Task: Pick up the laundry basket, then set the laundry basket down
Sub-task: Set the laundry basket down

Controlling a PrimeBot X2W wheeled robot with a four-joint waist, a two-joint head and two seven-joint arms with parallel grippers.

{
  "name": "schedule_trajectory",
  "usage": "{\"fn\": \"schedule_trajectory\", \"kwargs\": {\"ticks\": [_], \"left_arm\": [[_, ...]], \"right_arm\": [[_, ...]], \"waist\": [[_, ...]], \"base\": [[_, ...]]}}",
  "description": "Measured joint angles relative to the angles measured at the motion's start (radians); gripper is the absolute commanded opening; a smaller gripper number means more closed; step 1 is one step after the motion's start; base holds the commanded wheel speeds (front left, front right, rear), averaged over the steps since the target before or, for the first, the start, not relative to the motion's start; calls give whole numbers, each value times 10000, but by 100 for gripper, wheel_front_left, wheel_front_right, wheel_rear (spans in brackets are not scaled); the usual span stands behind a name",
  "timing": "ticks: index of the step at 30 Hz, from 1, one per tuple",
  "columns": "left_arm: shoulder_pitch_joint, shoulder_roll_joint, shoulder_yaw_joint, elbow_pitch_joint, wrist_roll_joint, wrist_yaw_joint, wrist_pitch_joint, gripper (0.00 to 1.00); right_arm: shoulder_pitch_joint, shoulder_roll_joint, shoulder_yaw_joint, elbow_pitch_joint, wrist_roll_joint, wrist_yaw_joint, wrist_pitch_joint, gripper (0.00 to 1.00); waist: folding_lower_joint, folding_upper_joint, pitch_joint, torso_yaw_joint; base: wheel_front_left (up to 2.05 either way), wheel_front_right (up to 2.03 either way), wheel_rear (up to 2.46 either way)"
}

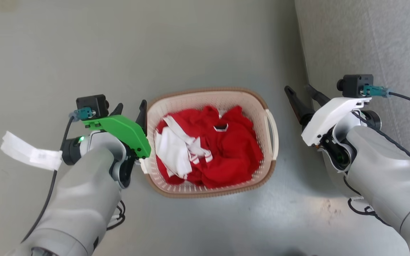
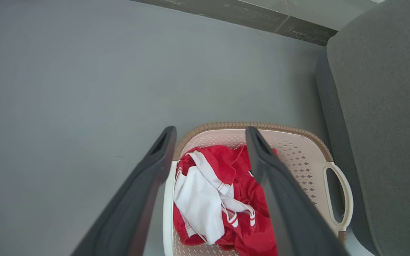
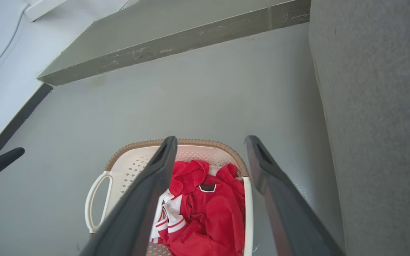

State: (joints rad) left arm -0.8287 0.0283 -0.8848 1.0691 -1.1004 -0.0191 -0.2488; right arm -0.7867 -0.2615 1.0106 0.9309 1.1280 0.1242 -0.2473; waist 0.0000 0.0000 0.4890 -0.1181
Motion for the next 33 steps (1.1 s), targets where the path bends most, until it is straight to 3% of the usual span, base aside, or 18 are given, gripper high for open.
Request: {"fn": "schedule_trajectory", "kwargs": {"ticks": [20,33], "left_arm": [[2051,249,1843,-1998,1768,-21,0,100],[3210,564,3149,-3891,3195,301,-2,100]], "right_arm": [[1999,-314,-2353,-1639,-1375,0,-2,100],[3138,-510,-4383,-3248,-2886,-123,-17,100]], "waist": [[0,0,-2672,561],[-1,0,-3782,766]], "base": [[0,0,0],[0,0,0]]}}
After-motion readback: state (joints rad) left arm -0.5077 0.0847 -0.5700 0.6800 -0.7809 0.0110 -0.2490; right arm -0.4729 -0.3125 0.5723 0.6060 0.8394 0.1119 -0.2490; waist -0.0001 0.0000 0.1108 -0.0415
